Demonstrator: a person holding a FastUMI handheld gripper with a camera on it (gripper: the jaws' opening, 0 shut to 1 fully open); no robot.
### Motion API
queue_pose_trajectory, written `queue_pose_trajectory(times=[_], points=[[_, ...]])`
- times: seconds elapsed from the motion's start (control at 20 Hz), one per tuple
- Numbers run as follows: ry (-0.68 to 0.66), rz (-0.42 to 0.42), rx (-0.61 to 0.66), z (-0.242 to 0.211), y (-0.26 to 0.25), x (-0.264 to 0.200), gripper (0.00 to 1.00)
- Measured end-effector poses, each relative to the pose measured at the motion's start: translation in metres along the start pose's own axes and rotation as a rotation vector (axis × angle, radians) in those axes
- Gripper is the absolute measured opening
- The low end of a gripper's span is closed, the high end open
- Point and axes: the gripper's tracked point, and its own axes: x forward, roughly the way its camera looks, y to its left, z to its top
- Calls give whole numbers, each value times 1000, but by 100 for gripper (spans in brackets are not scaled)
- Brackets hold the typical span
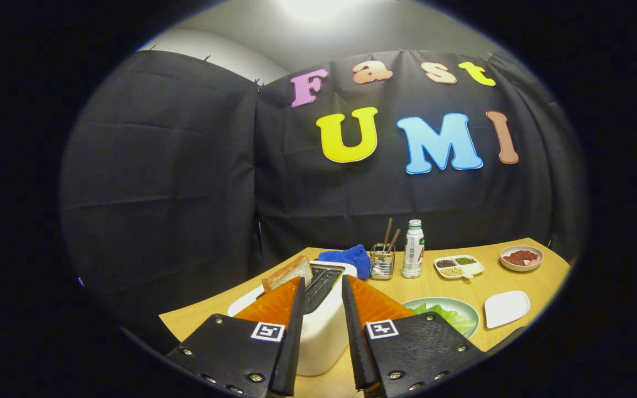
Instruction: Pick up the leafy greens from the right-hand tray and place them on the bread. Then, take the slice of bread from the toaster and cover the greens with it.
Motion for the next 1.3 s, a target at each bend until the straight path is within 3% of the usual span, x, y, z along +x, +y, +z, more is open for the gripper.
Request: queue_pose_trajectory(times=[0.55, 0.8, 1.1, 1.15, 1.25, 1.3], points=[[117, -38, -78, -37, 63, 44, 40], [115, -49, -39, -40, 71, 65, 40], [100, -112, -42, -41, 73, 75, 40], [78, -156, -55, -38, 62, 80, 40], [72, -176, -60, -40, 62, 81, 24], [63, -206, -81, -39, 59, 80, 24]])
